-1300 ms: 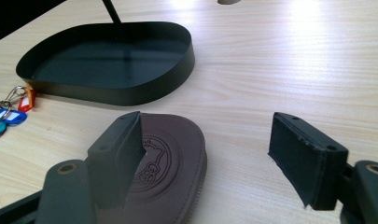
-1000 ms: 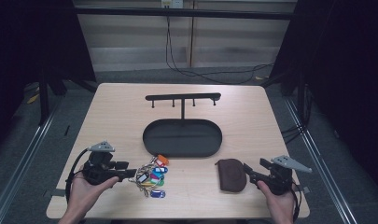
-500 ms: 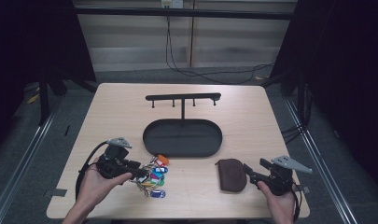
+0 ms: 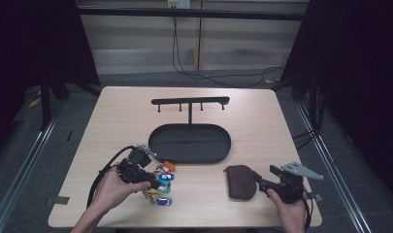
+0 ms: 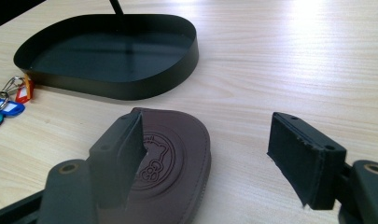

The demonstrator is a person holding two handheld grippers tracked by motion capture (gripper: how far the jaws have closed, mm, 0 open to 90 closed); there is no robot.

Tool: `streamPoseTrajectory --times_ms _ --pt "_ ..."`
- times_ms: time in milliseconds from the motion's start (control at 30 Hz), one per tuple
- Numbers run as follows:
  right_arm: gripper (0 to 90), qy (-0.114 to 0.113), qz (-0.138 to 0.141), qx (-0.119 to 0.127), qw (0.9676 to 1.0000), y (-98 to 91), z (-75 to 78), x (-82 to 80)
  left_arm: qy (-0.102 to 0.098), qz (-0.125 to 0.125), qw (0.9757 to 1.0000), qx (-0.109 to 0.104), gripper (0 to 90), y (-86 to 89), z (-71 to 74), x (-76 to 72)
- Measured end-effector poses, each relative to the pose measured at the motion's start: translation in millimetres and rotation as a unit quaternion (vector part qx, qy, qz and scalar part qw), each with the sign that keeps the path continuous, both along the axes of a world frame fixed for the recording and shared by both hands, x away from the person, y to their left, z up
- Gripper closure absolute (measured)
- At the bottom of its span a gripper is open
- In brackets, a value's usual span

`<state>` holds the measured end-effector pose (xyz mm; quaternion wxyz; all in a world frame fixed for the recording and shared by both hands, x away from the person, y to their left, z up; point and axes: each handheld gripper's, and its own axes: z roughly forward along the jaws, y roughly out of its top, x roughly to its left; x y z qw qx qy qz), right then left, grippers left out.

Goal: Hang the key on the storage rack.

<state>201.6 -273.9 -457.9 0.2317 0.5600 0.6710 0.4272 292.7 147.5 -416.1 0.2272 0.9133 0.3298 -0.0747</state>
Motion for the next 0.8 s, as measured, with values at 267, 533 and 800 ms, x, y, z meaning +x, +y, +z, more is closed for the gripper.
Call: streamPoseTrajectory --times_ms 267,533,800 --pt "27.0 0.002 0.001 -0.005 1.0 1.7 -0.4 0.5 0.035 -0.023 0.9981 0.044 72.1 -16.2 -14.7 7.3" --pt "27.0 0.004 0.001 -0.007 1.0 1.2 -0.5 0.6 0.051 -0.044 0.9941 0.085 76.1 -29.1 -25.3 14.0" --pt "27.1 0.003 0.0 -0.007 1.0 1.3 -0.4 0.5 0.073 -0.055 0.9899 0.108 78.6 -45.5 -33.6 17.6"
